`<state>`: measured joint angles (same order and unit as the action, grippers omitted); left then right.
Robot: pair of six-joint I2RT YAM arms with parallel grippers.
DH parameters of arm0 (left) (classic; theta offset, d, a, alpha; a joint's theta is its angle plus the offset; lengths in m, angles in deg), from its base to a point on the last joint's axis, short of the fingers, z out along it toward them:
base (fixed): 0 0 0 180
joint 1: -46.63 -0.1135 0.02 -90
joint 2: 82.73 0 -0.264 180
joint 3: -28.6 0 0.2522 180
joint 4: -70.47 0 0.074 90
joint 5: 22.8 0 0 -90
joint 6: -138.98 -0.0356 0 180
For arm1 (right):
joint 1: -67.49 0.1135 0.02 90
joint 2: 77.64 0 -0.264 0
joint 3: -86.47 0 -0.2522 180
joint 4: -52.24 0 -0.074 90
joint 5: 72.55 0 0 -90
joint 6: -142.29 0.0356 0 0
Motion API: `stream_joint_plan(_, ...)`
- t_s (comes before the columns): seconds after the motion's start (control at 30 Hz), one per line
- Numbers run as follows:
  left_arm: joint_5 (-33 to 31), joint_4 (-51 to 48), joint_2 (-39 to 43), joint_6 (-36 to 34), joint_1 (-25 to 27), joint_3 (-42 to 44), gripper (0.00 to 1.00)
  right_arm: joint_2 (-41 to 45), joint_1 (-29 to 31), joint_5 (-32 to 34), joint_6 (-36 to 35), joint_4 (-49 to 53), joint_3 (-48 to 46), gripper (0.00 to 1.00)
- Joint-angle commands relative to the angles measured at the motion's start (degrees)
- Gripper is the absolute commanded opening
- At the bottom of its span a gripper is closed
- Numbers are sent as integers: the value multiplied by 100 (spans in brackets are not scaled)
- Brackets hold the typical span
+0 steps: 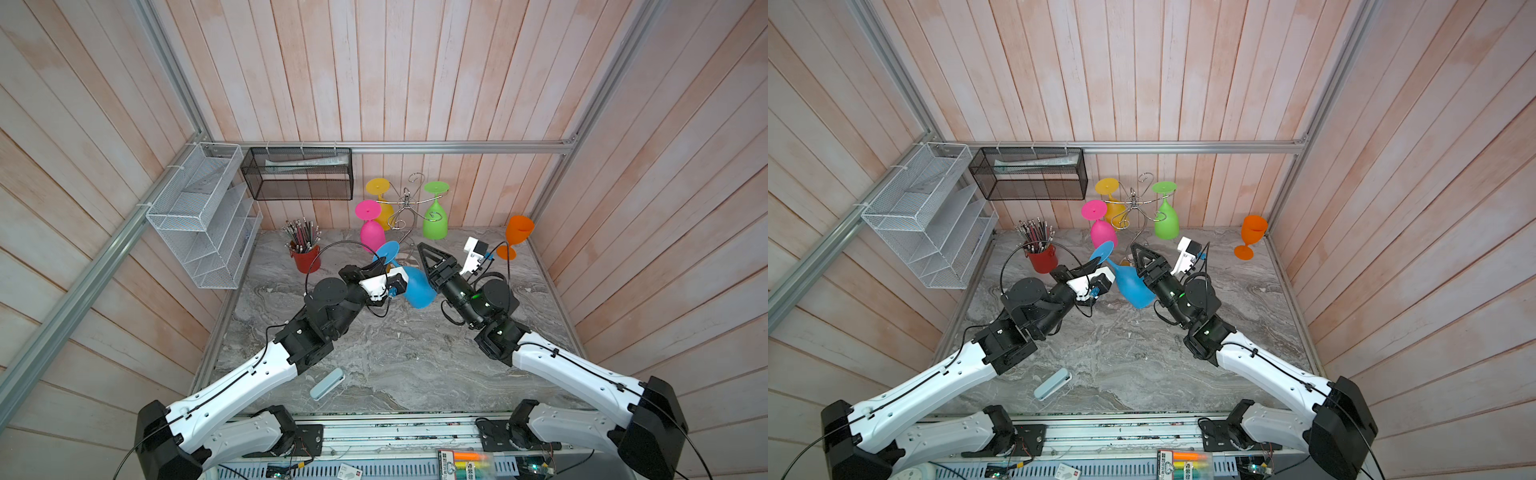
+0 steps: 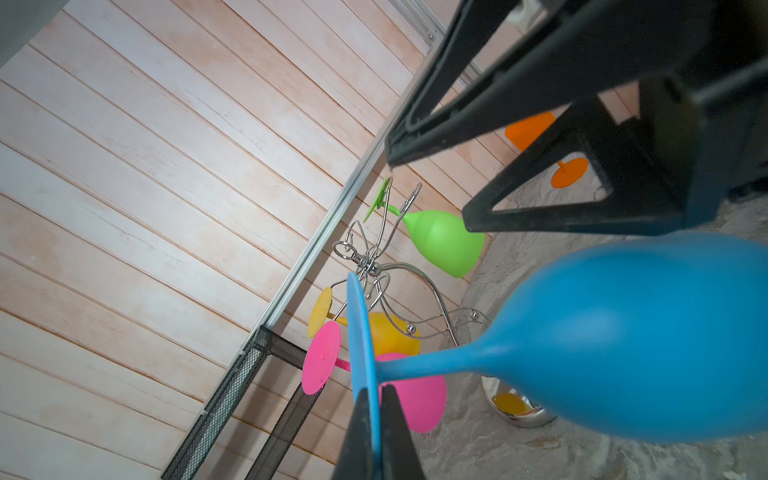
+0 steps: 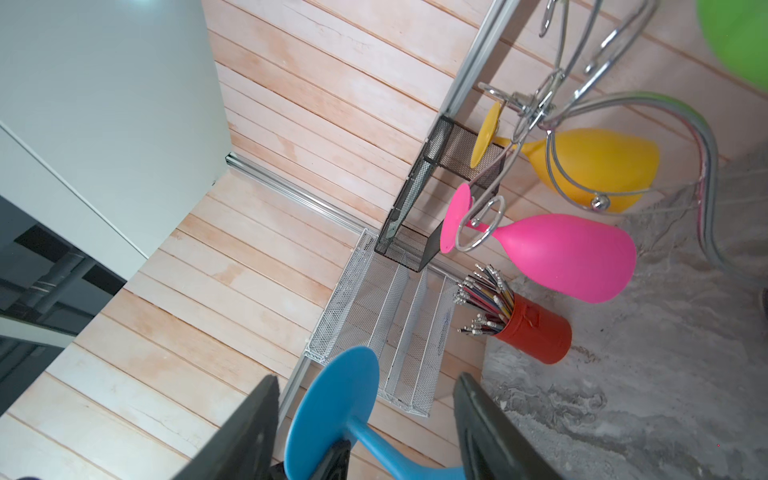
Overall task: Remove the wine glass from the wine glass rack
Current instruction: 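Close the left gripper on the blue glass foot while the right gripper withdraws, then hold the blue glass with the left gripper while the right gripper nears its rim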
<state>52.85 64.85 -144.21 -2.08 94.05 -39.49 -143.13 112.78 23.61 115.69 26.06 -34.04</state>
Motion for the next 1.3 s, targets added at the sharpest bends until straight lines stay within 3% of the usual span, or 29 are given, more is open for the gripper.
stream_joint_plan(0.0, -202, -122, 202, 567, -3, 141, 0, 185, 6, 92, -783, -398, -95, 71)
stream_joint_plan(0.6, 28, -1634, 918, 2900, 0, 136, 0, 502, -10, 135, -2953, -297, -23, 69)
stream_joint_plan(0.83, 103, -2075, 961, 3664, -9, 66, 0, 347, -9, -266, -3464, -432, 41, 68)
stream_joint_plan(1.27, 404, -2313, 1187, 5819, -29, 493, 0, 157, -9, -744, -4162, -637, 46, 68)
